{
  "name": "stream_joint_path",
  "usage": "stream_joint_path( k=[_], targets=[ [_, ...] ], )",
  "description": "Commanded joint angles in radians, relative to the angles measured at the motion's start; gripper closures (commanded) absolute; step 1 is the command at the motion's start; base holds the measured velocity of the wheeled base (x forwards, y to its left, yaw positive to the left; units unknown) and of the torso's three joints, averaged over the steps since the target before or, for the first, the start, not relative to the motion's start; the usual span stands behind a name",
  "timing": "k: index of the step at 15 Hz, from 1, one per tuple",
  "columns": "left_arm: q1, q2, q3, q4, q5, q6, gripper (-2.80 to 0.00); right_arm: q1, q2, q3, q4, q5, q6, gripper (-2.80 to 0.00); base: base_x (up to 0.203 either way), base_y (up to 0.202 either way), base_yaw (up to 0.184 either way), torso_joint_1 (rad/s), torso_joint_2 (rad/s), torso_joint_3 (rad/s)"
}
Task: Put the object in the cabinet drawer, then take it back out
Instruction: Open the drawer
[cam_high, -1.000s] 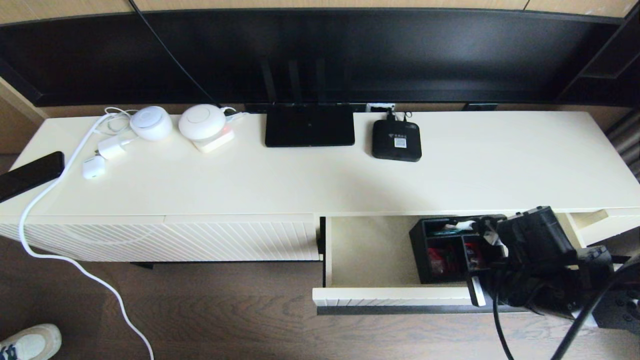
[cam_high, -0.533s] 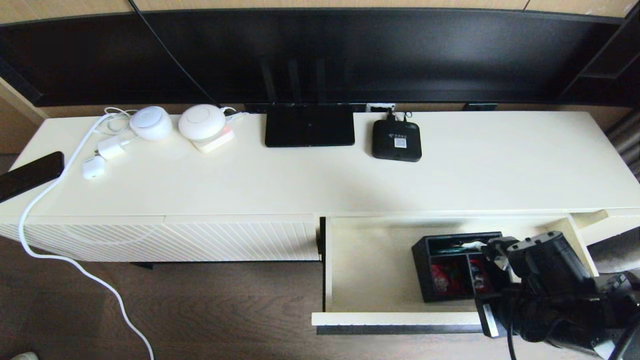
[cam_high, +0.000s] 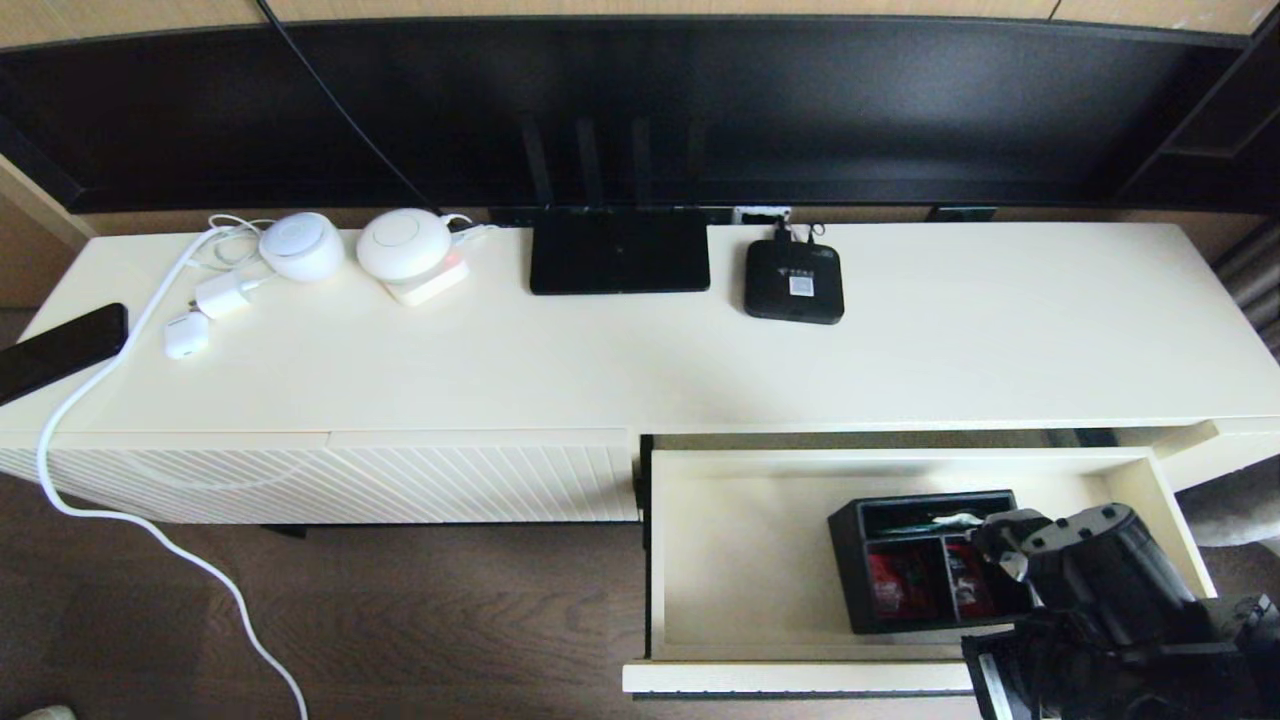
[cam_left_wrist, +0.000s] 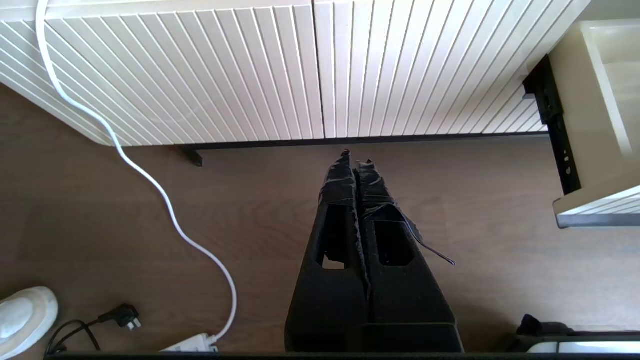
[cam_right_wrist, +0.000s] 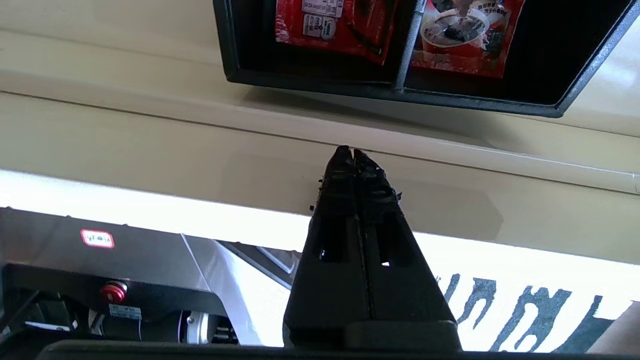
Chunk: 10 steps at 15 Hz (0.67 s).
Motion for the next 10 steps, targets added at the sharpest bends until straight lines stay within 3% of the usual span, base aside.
stream_joint_path(
  k=[1, 6, 10],
  targets=[
    [0.0, 0.002, 0.001, 0.001, 0.0, 0.0, 0.0, 0.001, -0.002, -0.003, 0.004, -0.001, 0.002, 0.0, 0.0, 0.0, 0.0, 0.0, 0.0, 0.0],
    [0.0, 0.002, -0.001, 0.001, 0.0, 0.0, 0.0, -0.064, -0.055, -0.141, 0.013, -0.039, 0.001, 0.0, 0.0, 0.0, 0.0, 0.0, 0.0, 0.0],
    [0.0, 0.001, -0.001, 0.001, 0.0, 0.0, 0.0, -0.176, -0.064, -0.23, 0.197, -0.013, 0.002, 0.0, 0.0, 0.0, 0.0, 0.0, 0.0, 0.0]
  ],
)
